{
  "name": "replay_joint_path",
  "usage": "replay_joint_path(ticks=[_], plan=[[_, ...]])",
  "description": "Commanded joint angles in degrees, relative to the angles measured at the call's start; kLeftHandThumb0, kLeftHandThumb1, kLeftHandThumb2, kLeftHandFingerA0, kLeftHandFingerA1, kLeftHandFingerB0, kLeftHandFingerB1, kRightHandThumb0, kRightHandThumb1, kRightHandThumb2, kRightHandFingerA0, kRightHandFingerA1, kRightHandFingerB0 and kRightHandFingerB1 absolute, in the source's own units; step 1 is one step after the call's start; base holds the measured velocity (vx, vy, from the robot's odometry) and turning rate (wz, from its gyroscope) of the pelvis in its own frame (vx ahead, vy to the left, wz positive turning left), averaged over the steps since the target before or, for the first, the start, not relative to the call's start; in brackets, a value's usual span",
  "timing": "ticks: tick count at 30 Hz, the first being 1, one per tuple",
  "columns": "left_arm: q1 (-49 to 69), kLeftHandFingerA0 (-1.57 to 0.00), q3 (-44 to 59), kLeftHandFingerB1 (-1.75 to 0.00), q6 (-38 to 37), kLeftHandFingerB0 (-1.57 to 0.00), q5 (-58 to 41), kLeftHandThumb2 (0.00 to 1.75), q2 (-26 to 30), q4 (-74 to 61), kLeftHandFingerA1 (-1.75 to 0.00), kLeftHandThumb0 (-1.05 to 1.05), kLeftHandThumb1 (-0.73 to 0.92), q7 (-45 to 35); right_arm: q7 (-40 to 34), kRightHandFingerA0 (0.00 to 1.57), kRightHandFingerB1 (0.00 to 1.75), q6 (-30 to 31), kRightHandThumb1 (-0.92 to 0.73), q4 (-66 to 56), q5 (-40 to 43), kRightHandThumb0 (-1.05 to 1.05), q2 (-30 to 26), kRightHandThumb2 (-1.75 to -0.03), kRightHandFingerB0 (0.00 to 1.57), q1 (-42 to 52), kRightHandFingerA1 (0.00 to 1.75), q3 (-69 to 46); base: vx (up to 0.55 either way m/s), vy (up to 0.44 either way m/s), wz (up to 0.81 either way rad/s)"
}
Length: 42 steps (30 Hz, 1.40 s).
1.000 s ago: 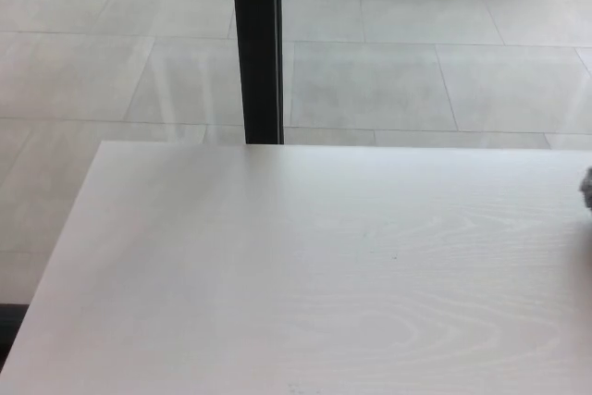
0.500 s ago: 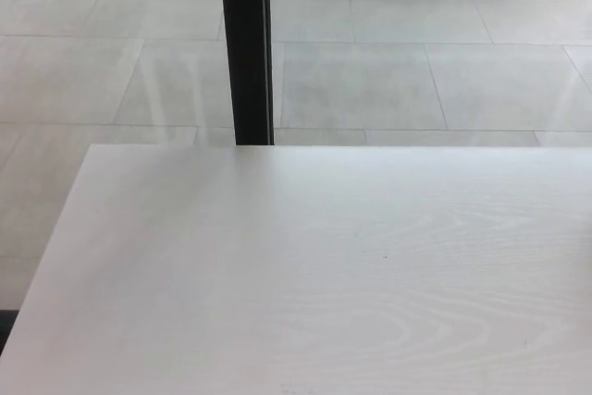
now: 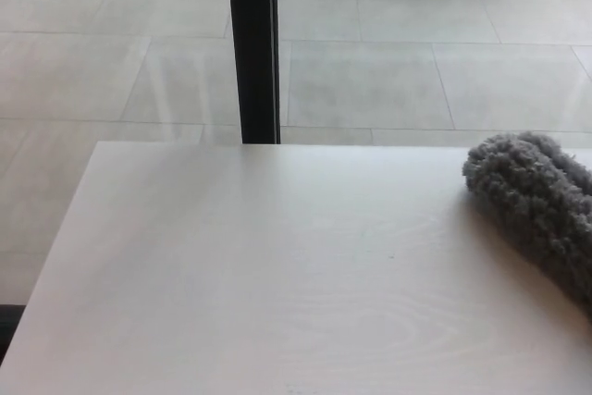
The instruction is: The robot uses its right hand to pick up the duster kept in the middle of the desk and use it to wipe the desk by swiping its surface twice
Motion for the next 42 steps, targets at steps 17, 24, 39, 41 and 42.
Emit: replay_joint_path(ticks=[17, 24, 39, 41, 42], plan=[[-2.7, -1.0, -2.2, -0.51, -0.7, -0.79, -0.1, 0.54, 3.3, 0.6, -0.79, -0.5, 0.47, 1.0, -5.2, 1.06, 1.44, -9.5, -0.65, -18.4, -4.8, -0.4, 8.5, -0.8, 0.65, 11.5, 1.75, 8.2, 0.0, 0.0, 0.0], [-3.1, -1.01, -3.0, -0.51, -1.1, -0.78, 0.3, 0.55, 3.6, 0.9, -0.78, -0.52, 0.46, 1.6, -4.2, 0.96, 1.17, -12.1, -0.58, -33.0, -5.9, -0.36, 6.7, -0.87, 0.82, 17.0, 1.75, 9.2, 0.0, 0.0, 0.0], [-3.6, -0.97, -1.7, -0.52, 0.1, -0.78, -1.7, 0.56, 4.2, 0.9, -0.77, -0.52, 0.42, 0.1, 1.8, 0.96, 1.13, -12.5, -0.62, -44.6, -10.0, -0.35, 2.5, -0.93, 0.82, 22.0, 1.75, 8.5, 0.0, 0.0, 0.0], [-3.6, -0.93, -1.8, -0.52, -0.3, -0.79, -1.6, 0.56, 4.2, 1.0, -0.72, -0.54, 0.43, -0.1, 2.5, 1.19, 1.2, -12.2, -0.51, -44.0, -10.6, -0.33, 2.1, -0.98, 0.87, 21.3, 1.62, 7.9, 0.0, 0.0, 0.0], [-3.6, -1.0, -1.8, -0.51, -0.3, -0.8, -1.6, 0.55, 4.2, 1.0, -0.86, -0.51, 0.46, 0.0, 2.4, 1.02, 1.03, -12.5, -0.57, -43.4, -10.6, -0.28, 2.2, -0.93, 0.84, 21.1, 1.75, 7.5, 0.0, 0.0, 0.0]])
